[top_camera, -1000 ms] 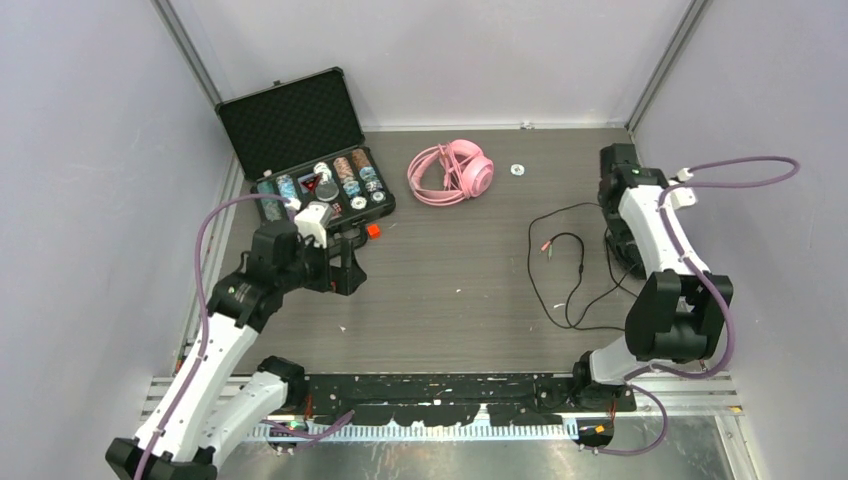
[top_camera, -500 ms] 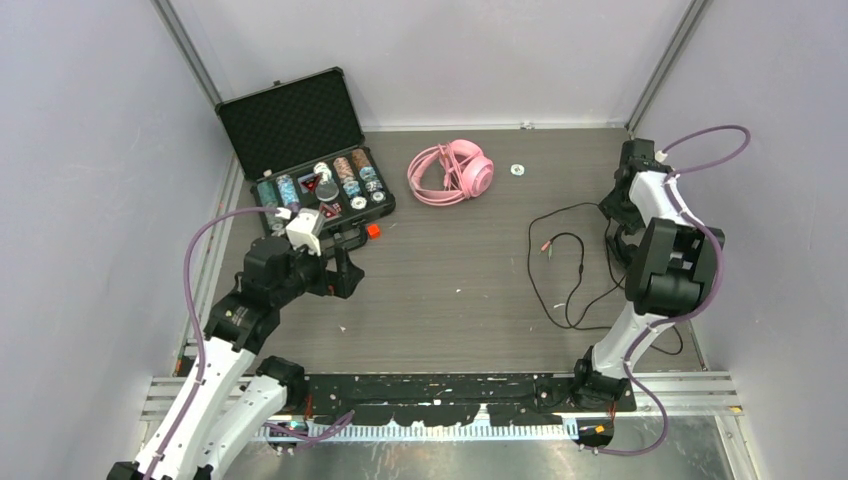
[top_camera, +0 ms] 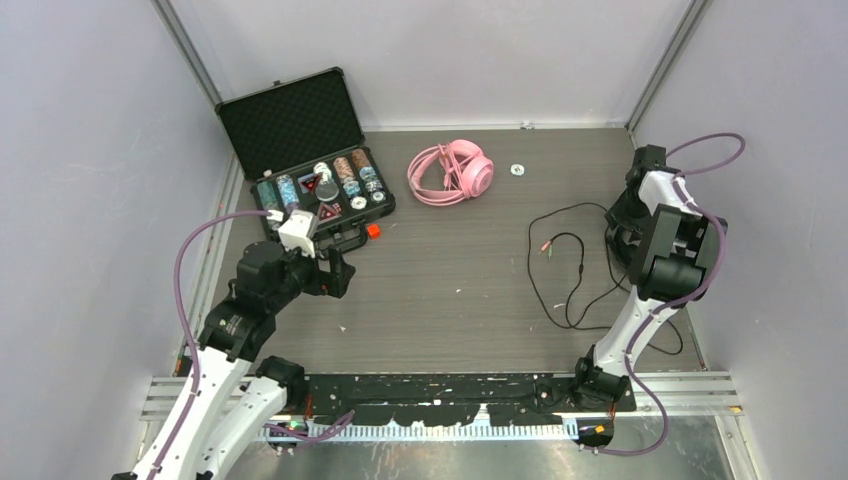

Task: Wrap the headphones
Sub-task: Pick up the headphones from the corner of the board.

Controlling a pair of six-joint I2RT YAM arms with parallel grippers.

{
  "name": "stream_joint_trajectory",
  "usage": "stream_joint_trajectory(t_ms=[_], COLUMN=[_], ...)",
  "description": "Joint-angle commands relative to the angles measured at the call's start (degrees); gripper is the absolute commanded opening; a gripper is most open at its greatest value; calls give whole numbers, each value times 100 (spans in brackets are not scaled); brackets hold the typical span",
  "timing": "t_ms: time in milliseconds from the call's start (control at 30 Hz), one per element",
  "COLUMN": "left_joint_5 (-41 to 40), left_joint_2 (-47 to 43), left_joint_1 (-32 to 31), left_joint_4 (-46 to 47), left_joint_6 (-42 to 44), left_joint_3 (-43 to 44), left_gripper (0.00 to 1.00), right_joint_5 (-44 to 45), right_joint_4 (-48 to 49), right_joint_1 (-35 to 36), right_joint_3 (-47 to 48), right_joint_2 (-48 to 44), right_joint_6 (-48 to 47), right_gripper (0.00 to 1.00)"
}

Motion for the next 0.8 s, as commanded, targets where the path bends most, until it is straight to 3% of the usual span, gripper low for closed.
stream_joint_trajectory(t_ms=[0, 333, 467, 767], left_joint_5=[-162, -38, -63, -515], left_joint_2=[-106, -119, -154, -164], left_joint_1=[37, 37, 37, 37], left_joint_4=[115, 166, 171, 46], left_joint_6=[117, 162, 186, 120], left_joint_3=[205, 197, 188, 278], left_gripper=[93, 91, 91, 100], right_joint_5=[-153, -389, -700, -1348], right_joint_4=[147, 278, 239, -24], right_joint_1=[-58, -68, -37, 878], right_joint_3=[199, 66, 81, 192], right_joint_2=[43, 260, 71, -1703], right_joint_6=[-229, -299, -340, -80], right_gripper=[53, 44, 19, 0])
